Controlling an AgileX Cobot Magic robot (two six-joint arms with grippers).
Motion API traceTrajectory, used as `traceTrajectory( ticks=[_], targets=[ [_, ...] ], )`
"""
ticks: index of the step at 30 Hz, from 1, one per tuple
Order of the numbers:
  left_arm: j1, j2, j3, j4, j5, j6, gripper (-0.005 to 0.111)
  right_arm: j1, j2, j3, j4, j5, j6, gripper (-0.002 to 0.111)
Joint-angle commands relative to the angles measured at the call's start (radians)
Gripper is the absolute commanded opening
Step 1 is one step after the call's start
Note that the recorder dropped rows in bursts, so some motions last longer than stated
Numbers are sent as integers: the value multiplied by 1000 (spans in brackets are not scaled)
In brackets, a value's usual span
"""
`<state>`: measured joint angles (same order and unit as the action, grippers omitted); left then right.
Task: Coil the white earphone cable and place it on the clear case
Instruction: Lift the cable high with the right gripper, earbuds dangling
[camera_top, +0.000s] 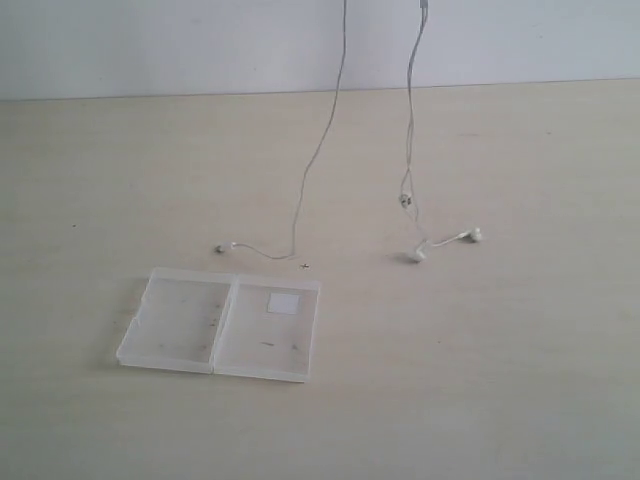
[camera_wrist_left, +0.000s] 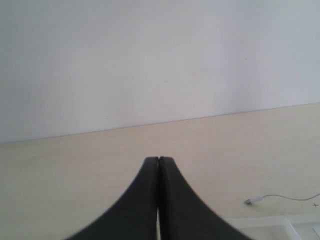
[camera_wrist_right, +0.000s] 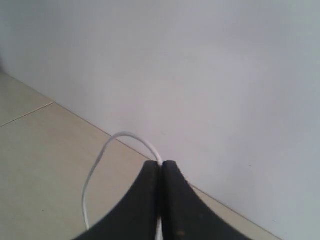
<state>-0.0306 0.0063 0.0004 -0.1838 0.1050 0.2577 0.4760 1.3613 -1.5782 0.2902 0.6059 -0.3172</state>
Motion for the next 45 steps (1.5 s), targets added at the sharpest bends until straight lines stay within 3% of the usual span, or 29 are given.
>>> traceTrajectory(
  ticks=[1,23,27,30,40,45],
  targets=[
    [1,-6,0,-11,-5,-1,0,1,0,-49,-25,21,40,0],
    [1,-6,0,-11,-5,-1,0,1,49,-151,-123,119,145,0],
    [1,-6,0,78,-33,167,0,1,49,-173,-97,106,144,0],
    [1,-6,0,76,-39,199,0,1,49,-173,-79,120,137,0],
    [1,-6,0,74,-39,198,0,1,50,-173,-86,177,137,0],
    [1,-6,0,-34,-41,32,0,1,50,-173,-86,155,137,0]
  ],
)
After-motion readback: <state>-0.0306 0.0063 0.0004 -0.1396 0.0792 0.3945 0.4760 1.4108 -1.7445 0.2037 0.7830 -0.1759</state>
